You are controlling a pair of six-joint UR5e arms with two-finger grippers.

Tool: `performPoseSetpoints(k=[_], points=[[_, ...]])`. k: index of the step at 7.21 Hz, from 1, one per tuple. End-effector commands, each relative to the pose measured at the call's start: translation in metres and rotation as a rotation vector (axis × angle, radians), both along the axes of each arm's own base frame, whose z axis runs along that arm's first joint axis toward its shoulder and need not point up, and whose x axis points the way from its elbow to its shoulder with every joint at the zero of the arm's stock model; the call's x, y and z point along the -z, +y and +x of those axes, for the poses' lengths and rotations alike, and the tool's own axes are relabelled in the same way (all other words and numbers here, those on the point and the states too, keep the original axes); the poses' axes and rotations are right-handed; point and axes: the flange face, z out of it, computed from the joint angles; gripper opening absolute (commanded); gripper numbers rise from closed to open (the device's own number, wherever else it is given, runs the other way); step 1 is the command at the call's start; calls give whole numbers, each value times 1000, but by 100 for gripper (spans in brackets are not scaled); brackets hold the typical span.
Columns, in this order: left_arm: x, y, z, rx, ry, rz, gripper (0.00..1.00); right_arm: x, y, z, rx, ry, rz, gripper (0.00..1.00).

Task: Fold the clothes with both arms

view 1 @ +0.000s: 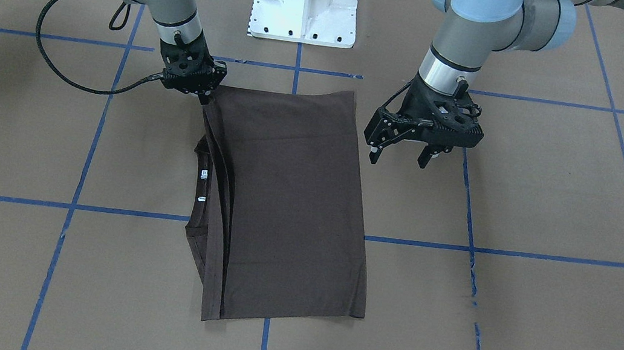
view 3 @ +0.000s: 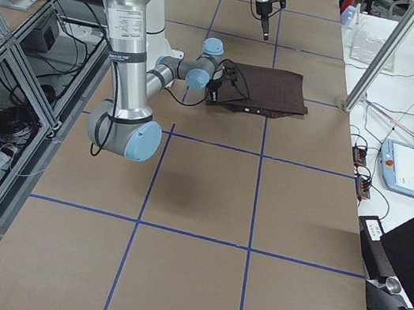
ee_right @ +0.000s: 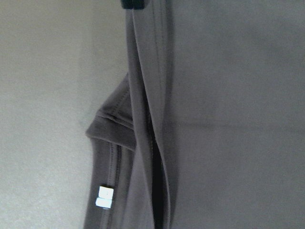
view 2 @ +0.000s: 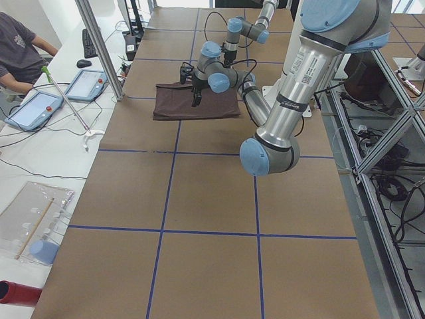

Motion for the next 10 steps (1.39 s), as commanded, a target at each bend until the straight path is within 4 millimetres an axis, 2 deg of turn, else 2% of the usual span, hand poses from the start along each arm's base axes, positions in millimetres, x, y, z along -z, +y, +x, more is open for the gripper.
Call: performPoseSetpoints(k=[1, 2, 4, 7, 8, 9, 10], points=[[-2, 0, 2, -2, -3, -1, 100, -5, 3, 8, -60, 23, -75, 12], [-1, -2, 2, -1, 7, 7, 100, -5, 4, 8, -60, 37, -82, 99], [-4, -4, 5, -2, 13, 13, 100, 3, -11, 17, -83, 23, -82, 100], [-9, -7, 13, 14, 57, -4, 100, 44, -29, 57, -142, -64, -45, 100], [-19, 4, 32, -18, 102, -113, 100, 54, -34, 70, -152, -88, -47, 100], [-17, 26, 53, -29, 140, -218, 100, 56, -46, 86, -142, -109, -88, 100], [-14, 59, 79, -8, 169, -329, 100, 56, -52, 97, -136, -121, -110, 100]])
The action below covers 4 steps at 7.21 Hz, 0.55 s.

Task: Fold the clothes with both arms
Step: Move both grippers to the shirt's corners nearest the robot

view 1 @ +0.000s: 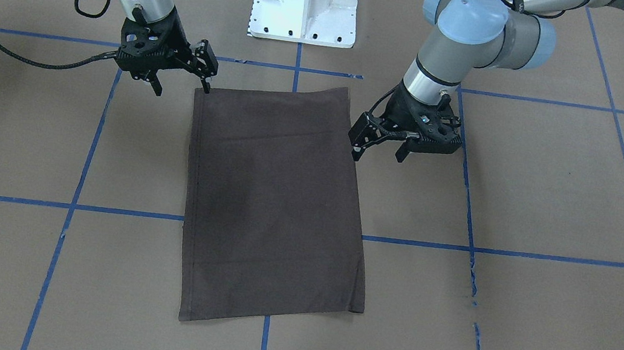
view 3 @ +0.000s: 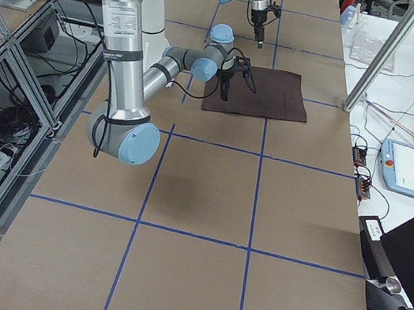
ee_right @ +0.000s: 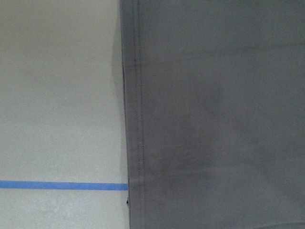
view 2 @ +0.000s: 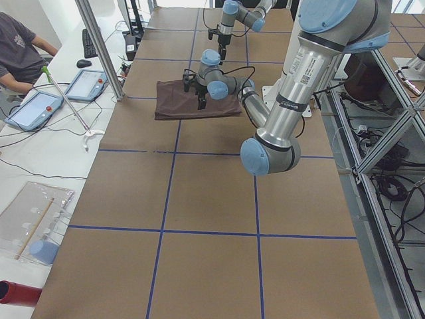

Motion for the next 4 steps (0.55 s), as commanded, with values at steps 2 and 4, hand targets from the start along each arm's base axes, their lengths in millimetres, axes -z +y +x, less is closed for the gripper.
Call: performPoseSetpoints(k=[2, 4], points=[[-1, 88, 73, 32, 27, -222, 100, 5, -11, 17, 2, -30, -41, 100], [-14, 137, 104, 50, 8, -303, 100, 5, -12, 17, -11, -32, -55, 100]])
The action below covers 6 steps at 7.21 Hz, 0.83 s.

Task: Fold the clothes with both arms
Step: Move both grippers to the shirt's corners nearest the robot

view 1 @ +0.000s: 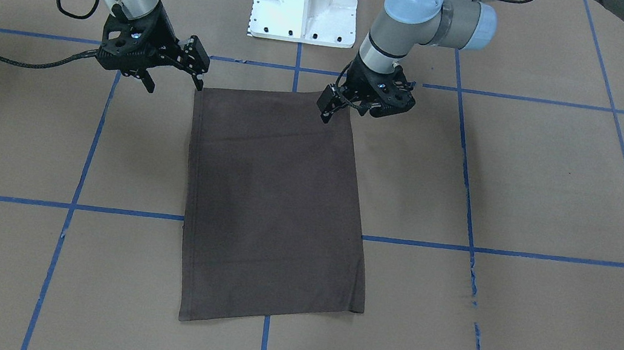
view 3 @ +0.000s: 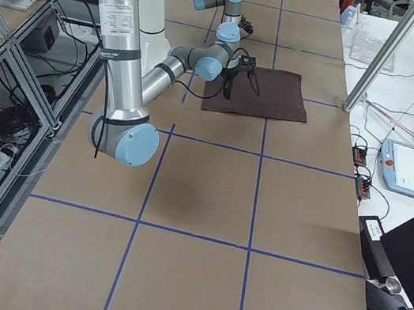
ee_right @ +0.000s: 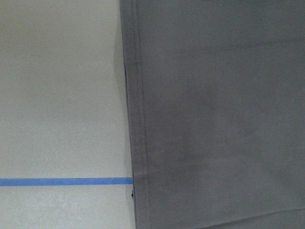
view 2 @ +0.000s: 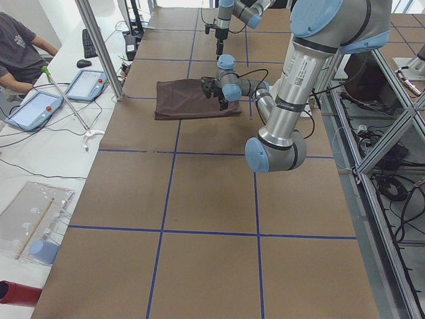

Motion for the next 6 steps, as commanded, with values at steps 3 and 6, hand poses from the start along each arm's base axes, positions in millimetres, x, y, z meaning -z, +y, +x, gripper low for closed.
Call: performPoseSetpoints(k=[3, 6], points=[[-15, 62, 33, 34, -83, -126, 100, -1, -3, 2, -11, 0, -8, 100], [-12, 64, 30, 31, -79, -126, 65, -2, -4, 1, -11, 3, -10, 100]])
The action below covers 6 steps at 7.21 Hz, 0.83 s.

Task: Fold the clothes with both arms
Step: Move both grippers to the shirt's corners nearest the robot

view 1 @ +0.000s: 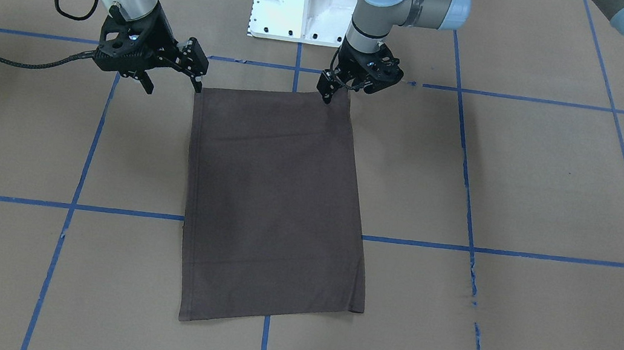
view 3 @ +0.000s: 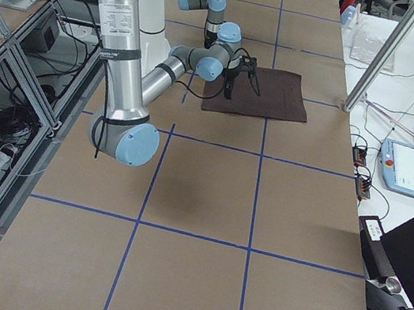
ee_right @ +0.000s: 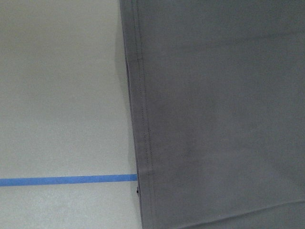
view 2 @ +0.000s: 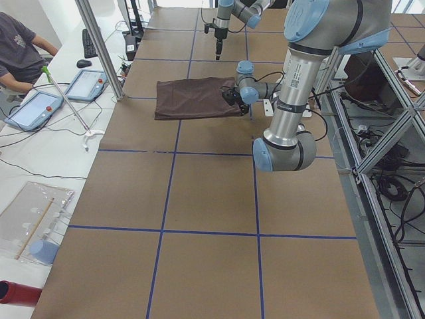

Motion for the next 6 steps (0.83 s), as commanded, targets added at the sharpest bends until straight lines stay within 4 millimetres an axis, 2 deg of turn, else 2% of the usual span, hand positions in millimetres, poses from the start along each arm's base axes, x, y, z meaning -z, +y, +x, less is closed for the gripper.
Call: performPoseSetpoints(k=[1, 2, 3, 4, 5, 6], points=[[1, 1, -1, -2, 2, 1, 42, 1, -1, 3, -4, -2, 1, 100], [2, 5, 0, -6, 3, 2, 30, 1, -1, 3, -4, -3, 1, 100], [1, 14, 5, -22, 0, 2, 29, 1, -2, 2, -5, -1, 0, 100], [1, 14, 5, -22, 0, 2, 9, -1, -2, 2, -6, 2, -2, 100], [1, 14, 4, -22, 2, 2, 0, -2, -2, 1, -5, 4, -4, 100], [5, 14, 1, -24, 10, 10, 0, -8, -3, -2, -11, 13, -23, 100]])
